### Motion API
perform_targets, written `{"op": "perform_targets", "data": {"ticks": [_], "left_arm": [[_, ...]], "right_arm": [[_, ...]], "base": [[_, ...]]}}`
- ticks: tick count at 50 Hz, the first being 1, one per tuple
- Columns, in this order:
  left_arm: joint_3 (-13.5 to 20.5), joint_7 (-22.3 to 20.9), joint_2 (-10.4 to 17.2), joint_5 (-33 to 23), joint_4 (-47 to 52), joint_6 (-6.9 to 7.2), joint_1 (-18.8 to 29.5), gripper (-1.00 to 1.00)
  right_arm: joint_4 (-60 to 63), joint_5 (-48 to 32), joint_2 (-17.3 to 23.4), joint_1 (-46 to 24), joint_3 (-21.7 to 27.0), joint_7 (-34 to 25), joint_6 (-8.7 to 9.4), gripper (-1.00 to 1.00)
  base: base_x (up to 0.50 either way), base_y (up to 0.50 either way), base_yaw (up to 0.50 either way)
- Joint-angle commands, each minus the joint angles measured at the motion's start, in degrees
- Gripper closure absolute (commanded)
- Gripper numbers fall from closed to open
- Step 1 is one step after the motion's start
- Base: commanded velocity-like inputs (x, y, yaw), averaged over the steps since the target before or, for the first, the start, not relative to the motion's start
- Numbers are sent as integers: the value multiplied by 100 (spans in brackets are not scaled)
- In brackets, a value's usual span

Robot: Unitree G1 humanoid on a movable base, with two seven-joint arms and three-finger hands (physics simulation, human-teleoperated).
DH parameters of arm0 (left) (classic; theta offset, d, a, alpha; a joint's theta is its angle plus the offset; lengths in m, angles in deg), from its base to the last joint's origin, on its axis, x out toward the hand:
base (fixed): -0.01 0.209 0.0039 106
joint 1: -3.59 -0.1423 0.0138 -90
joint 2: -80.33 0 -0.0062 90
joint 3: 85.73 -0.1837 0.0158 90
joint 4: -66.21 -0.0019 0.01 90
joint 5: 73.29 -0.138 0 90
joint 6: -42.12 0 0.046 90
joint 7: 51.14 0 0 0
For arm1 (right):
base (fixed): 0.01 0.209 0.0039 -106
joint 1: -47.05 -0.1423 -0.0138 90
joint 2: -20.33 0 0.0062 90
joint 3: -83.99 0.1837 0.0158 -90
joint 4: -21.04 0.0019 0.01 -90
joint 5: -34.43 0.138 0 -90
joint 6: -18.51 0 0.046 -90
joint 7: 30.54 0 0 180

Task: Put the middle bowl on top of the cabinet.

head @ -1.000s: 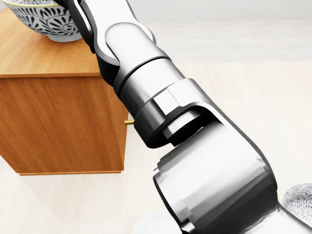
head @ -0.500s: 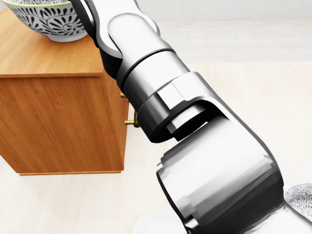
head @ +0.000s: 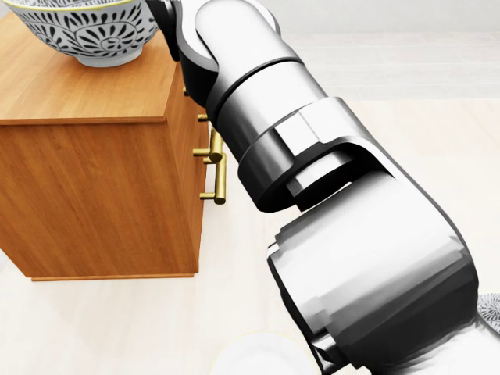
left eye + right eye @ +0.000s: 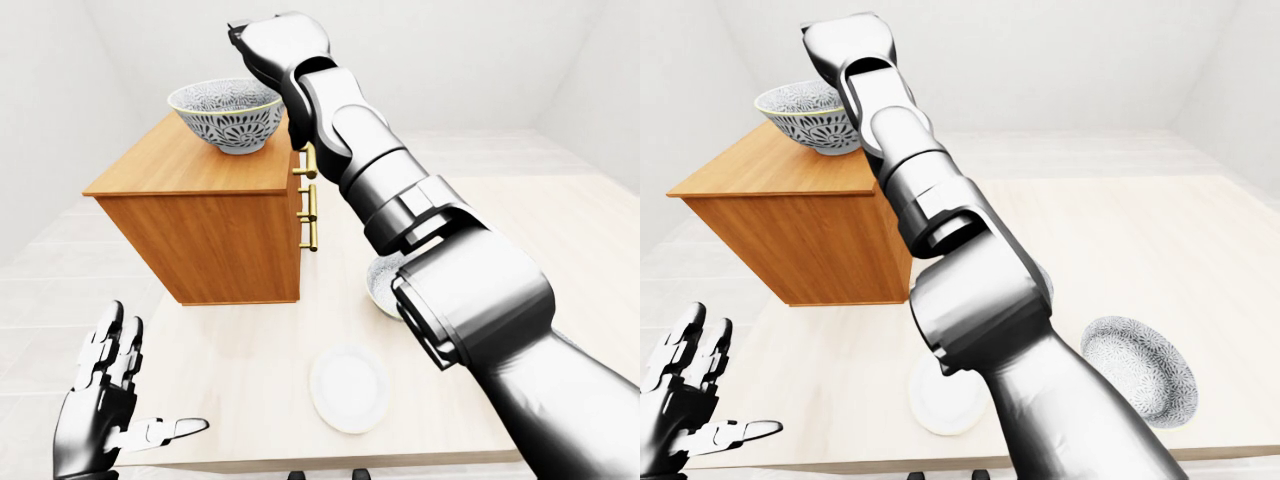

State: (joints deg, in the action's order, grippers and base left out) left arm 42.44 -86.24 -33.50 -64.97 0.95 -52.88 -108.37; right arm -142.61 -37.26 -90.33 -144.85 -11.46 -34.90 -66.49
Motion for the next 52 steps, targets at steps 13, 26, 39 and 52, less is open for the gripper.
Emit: {"op": "perform_targets", "data": {"ticks": [13,26,39,52], "left_arm": [[82,-49,-18,91,100,0,-44,-100],[63,-56,-80,5,229,0,-61,-100],[125,-132,-118,58,220,0,-118,-100],[179,-171,-116,67,133,0,-69,-100]], "right_arm": [[-73,28,478,-191,143,-87,0,-78],[-173,25,984,-292,218,-72,0,-94],[-161,64,1155,-406,278,-102,0,-94],[-222,12,1413,-561,293,-88,0,-100]], "base": [[0,0,0],[0,0,0],[0,0,0],[0,0,0]]}}
